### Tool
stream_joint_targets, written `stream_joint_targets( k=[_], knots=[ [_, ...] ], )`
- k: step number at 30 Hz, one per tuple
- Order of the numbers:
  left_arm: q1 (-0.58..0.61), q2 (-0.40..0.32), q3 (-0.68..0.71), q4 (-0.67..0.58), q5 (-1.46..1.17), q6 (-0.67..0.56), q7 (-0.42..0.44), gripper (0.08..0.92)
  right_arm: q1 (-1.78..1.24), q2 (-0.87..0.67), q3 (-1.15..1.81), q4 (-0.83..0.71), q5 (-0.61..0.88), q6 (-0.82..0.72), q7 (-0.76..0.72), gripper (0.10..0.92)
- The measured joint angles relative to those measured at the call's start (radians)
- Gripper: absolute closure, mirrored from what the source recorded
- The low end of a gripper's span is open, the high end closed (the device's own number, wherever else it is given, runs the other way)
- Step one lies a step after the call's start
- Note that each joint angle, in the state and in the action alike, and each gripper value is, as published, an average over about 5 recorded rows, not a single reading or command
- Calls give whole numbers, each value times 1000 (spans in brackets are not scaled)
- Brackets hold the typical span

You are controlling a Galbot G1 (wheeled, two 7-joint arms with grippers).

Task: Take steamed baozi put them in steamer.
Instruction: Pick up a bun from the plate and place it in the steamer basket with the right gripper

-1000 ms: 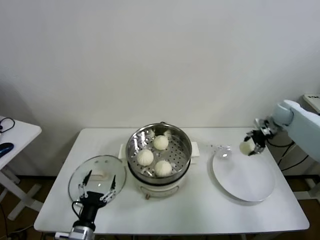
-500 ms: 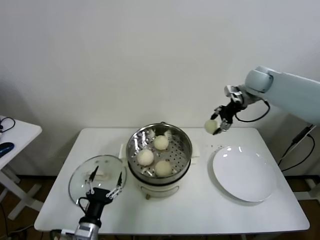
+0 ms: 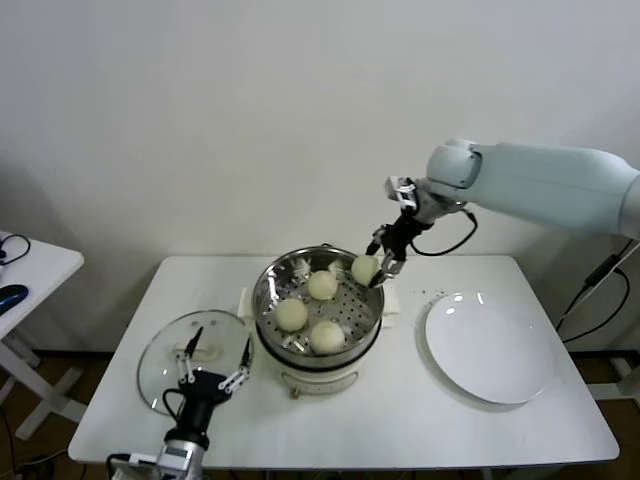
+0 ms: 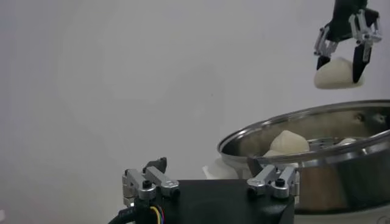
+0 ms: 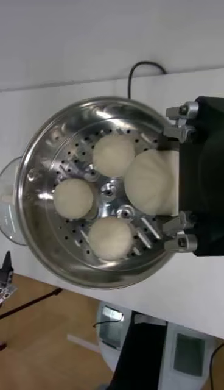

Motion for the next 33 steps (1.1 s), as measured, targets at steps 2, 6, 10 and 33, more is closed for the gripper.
stream_joint_targets(
  k=[2,6,10,33],
  knots=[
    [1,1,-3,1,-2,-2,0,177,-11,17,-3,-4,3,-1,4,347],
    [6,6,-9,5,-4,-6,0,177,-35,46,-5,-21,1,-3,8,347],
    [6,7,-13,8,-3,-8,0,177,-61,73,-6,-49,-14,-2,8,347],
    [-6,6,-13,5,4,-1,0,177,-161,155,-3,-173,-135,22,-15,347]
  ],
)
